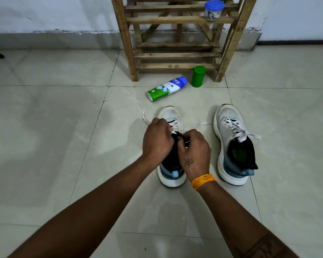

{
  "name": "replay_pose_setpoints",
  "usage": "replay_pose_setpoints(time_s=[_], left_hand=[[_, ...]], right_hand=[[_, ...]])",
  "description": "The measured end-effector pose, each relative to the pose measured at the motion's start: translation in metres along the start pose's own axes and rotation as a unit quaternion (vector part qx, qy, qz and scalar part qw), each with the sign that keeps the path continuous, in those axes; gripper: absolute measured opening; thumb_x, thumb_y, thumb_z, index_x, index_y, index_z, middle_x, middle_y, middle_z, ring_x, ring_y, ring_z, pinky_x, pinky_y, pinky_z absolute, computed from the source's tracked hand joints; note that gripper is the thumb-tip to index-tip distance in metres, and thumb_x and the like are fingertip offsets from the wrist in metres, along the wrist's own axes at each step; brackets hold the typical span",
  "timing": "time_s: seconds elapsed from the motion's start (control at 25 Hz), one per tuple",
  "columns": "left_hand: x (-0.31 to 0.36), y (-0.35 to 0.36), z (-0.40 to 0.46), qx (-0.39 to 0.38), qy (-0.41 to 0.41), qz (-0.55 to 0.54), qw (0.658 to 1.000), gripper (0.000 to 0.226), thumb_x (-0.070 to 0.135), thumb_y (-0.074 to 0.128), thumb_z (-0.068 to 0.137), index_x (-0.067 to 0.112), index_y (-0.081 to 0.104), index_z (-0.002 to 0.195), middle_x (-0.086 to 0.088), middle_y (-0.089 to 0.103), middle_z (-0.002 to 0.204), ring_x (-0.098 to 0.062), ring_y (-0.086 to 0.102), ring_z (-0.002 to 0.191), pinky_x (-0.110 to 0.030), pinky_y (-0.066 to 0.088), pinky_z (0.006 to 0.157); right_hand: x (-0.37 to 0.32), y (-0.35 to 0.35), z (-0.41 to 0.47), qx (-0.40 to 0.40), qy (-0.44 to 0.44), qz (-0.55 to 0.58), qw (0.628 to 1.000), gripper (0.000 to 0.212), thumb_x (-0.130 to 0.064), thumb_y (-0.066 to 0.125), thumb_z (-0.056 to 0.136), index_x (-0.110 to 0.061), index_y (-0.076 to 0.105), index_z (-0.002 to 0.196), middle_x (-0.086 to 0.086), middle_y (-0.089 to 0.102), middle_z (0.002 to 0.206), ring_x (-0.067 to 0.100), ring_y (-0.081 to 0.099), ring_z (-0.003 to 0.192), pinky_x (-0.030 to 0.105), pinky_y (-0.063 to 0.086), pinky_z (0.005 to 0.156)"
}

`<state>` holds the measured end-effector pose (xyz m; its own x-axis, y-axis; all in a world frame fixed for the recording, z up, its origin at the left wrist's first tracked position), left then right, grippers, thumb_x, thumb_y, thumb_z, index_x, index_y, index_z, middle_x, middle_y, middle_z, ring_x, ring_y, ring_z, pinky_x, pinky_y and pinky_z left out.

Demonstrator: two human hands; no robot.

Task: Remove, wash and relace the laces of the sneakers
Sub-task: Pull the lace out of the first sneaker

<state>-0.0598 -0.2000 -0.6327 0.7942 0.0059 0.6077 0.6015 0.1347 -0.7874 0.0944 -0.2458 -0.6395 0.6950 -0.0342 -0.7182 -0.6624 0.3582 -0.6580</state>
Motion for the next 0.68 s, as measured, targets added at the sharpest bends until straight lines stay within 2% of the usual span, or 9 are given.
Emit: replay_pose_setpoints(time_s=[0.08,0.12,0.28,0.36,0.44,0.48,0.56,0.64,0.68], left_hand=[[-0.027,-0.006,0.000,0.039,-0.124,-0.084,0.988,0.011,0.011,0.055,0.096,0.008,0.065,0.095,-0.010,0.064,0.104,-0.029,0.060,0.100,-0.037,0.044,0.083],[-0.031,-0.007,-0.002,0.047,-0.139,-0.103,0.984,0.010,0.011,0.057,0.095,0.010,0.066,0.095,-0.008,0.064,0.104,-0.028,0.061,0.100,-0.035,0.043,0.082],[0.001,-0.005,-0.005,0.001,0.021,-0.009,1.000,0.012,0.025,0.069,0.085,0.020,0.073,0.095,0.001,0.066,0.100,-0.021,0.062,0.097,-0.035,0.051,0.078],[0.011,0.000,-0.006,-0.022,0.056,0.031,0.998,0.007,0.023,0.068,0.084,0.020,0.072,0.090,0.000,0.066,0.094,-0.023,0.062,0.093,-0.036,0.050,0.073],[0.014,-0.003,-0.005,-0.018,0.051,0.023,0.998,0.003,0.018,0.064,0.088,0.018,0.067,0.086,0.001,0.067,0.089,-0.024,0.064,0.086,-0.038,0.049,0.071],[0.012,-0.005,-0.005,-0.011,0.028,-0.002,1.000,0.004,0.017,0.063,0.090,0.017,0.065,0.087,0.002,0.068,0.088,-0.023,0.064,0.085,-0.038,0.049,0.072],[-0.009,-0.006,-0.006,0.018,-0.078,-0.087,0.993,0.006,0.015,0.060,0.093,0.014,0.065,0.089,0.001,0.070,0.089,-0.022,0.065,0.087,-0.036,0.049,0.076],[-0.037,-0.008,-0.008,0.056,-0.193,-0.176,0.964,0.010,0.013,0.057,0.095,0.011,0.066,0.091,-0.002,0.070,0.092,-0.025,0.065,0.093,-0.034,0.050,0.080],[-0.043,-0.007,-0.008,0.059,-0.214,-0.196,0.955,0.011,0.014,0.056,0.095,0.012,0.066,0.091,0.000,0.068,0.091,-0.025,0.065,0.093,-0.032,0.050,0.081]], right_hand=[[-0.001,0.000,-0.001,0.001,-0.002,-0.002,1.000,0.009,-0.020,0.068,0.090,-0.014,0.061,0.090,0.004,0.064,0.087,0.027,0.061,0.080,0.037,0.040,0.065],[-0.001,0.000,-0.001,0.002,-0.004,-0.001,1.000,0.009,-0.019,0.067,0.089,-0.013,0.061,0.090,0.004,0.064,0.087,0.028,0.061,0.079,0.037,0.041,0.065],[-0.002,0.001,0.000,0.001,-0.012,-0.007,1.000,0.010,-0.021,0.067,0.090,-0.013,0.061,0.092,0.005,0.064,0.090,0.029,0.063,0.079,0.039,0.047,0.066],[-0.001,0.001,-0.001,0.004,-0.007,-0.006,1.000,0.012,-0.022,0.068,0.091,-0.013,0.061,0.093,0.005,0.065,0.091,0.029,0.063,0.079,0.040,0.047,0.066],[-0.001,0.001,-0.003,0.004,-0.007,-0.001,1.000,0.012,-0.023,0.068,0.091,-0.013,0.061,0.094,0.004,0.065,0.092,0.029,0.063,0.079,0.040,0.048,0.067],[-0.002,0.001,-0.003,0.002,-0.011,0.000,1.000,0.012,-0.022,0.068,0.091,-0.013,0.061,0.094,0.004,0.065,0.093,0.029,0.064,0.079,0.040,0.048,0.067],[-0.005,0.003,-0.002,-0.005,-0.016,-0.006,1.000,0.011,-0.021,0.068,0.090,-0.013,0.061,0.094,0.004,0.065,0.093,0.029,0.063,0.078,0.040,0.048,0.066],[-0.006,0.003,-0.002,-0.004,-0.023,-0.013,1.000,0.009,-0.019,0.067,0.089,-0.013,0.061,0.093,0.005,0.064,0.091,0.030,0.063,0.079,0.040,0.047,0.065],[-0.006,0.003,-0.002,-0.003,-0.023,-0.014,1.000,0.009,-0.018,0.067,0.088,-0.013,0.061,0.092,0.005,0.064,0.091,0.030,0.062,0.078,0.039,0.046,0.065]])
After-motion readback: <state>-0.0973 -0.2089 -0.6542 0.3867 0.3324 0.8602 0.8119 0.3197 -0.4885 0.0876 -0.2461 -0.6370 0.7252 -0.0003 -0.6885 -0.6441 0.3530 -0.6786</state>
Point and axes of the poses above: each hand's wrist, its own z-axis towards the middle knuckle, its own y-axis out of the palm, x = y × z, the point moved 10 cm from there along z, towards the middle knuckle
